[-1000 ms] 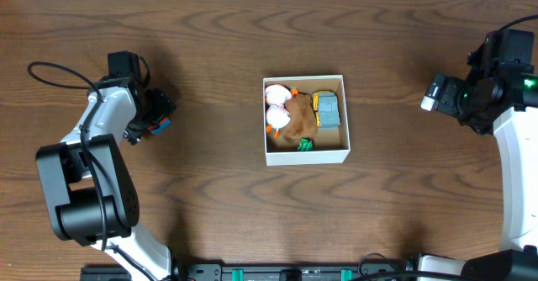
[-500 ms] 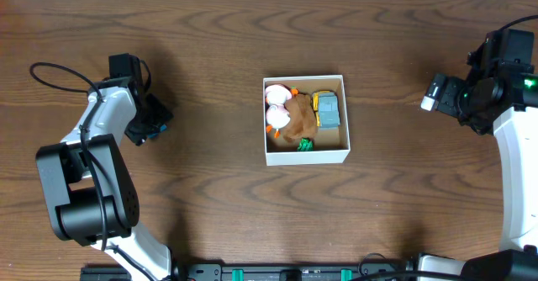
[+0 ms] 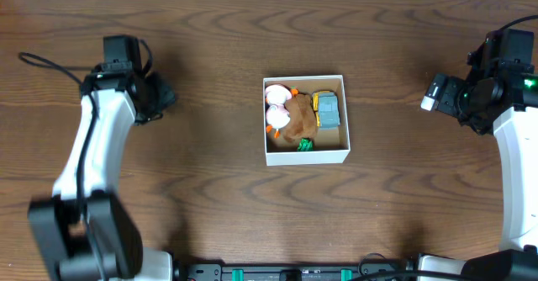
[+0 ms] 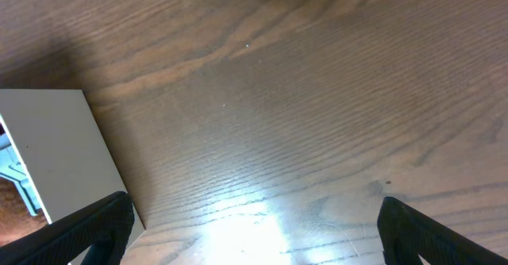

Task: Pack container
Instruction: 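Carry the cube into the box with the left gripper and release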

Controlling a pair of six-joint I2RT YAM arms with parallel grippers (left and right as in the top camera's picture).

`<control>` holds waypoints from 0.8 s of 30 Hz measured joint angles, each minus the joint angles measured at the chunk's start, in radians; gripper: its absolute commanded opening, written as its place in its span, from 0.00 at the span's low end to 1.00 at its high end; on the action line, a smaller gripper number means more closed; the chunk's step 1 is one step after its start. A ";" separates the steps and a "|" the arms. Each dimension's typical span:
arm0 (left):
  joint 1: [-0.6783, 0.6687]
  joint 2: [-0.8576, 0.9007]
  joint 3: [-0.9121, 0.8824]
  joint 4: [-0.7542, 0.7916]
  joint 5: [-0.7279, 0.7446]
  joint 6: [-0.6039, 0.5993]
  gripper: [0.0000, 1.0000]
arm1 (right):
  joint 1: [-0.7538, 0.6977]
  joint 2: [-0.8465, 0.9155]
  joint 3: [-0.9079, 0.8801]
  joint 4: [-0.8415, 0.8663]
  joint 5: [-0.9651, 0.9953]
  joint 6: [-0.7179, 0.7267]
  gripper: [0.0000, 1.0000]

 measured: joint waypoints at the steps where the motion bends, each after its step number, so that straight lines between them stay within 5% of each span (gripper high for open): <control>1: -0.027 -0.049 0.006 0.000 0.001 0.001 0.31 | 0.000 0.000 0.000 0.000 0.000 0.000 0.99; 11: -0.451 -0.288 0.011 0.000 -0.001 0.070 0.31 | 0.000 0.000 0.000 -0.001 0.000 0.000 0.99; 16: -0.679 -0.243 0.011 0.005 -0.034 0.168 0.31 | 0.000 0.000 0.000 -0.003 0.000 0.000 0.99; 24: -0.842 -0.034 0.011 0.098 -0.058 0.294 0.31 | 0.000 0.000 0.000 -0.004 0.000 0.000 0.99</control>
